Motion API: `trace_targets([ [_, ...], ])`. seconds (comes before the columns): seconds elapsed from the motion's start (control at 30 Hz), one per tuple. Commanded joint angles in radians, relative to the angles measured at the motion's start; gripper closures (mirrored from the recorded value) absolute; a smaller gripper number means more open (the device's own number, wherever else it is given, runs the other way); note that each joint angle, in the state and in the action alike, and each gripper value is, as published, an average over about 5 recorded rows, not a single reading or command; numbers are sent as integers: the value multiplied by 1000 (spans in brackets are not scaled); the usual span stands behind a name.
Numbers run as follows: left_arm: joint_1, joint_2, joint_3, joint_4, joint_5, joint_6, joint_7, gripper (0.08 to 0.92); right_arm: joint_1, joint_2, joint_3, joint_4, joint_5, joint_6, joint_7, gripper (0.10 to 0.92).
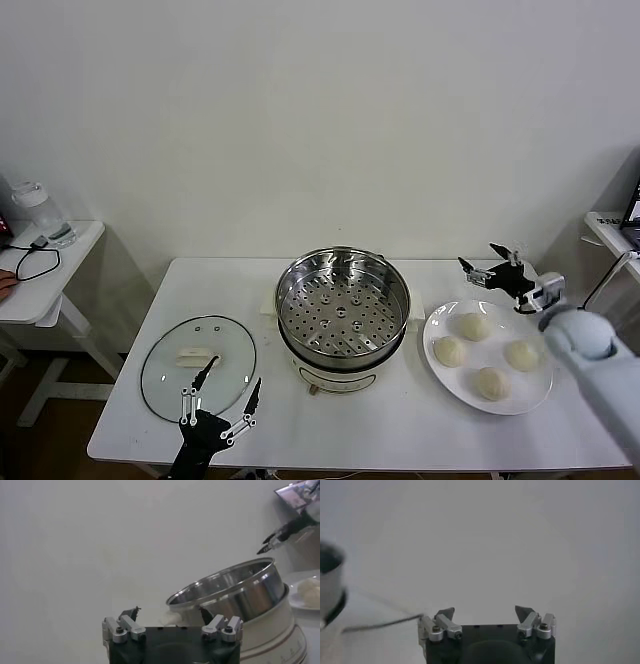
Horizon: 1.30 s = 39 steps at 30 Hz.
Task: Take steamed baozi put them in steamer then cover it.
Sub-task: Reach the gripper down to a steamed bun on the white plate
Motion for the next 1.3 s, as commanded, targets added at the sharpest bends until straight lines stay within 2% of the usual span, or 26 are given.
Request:
trace_targets([
  [0.03, -2, -9, -1, 5, 2, 1, -8, 177, 443, -60, -368, -232, -308, 17, -628, 203],
  [0.23, 7, -19, -8, -3, 3, -2, -10, 177, 523, 1, -453, -268, -513, 80, -750, 203],
  [0.43, 16, -26, -16, -8, 4, -5, -11, 177, 520, 62, -473, -319, -672, 144, -772, 203],
  [0.77, 19, -37, -36, -9, 12, 4, -44, 177, 477, 141, -450, -391, -754, 160, -681, 203],
  [1.3, 12, -39, -41, 3, 10, 5, -56, 177, 448, 227, -441, -450, -793, 175, -649, 203],
])
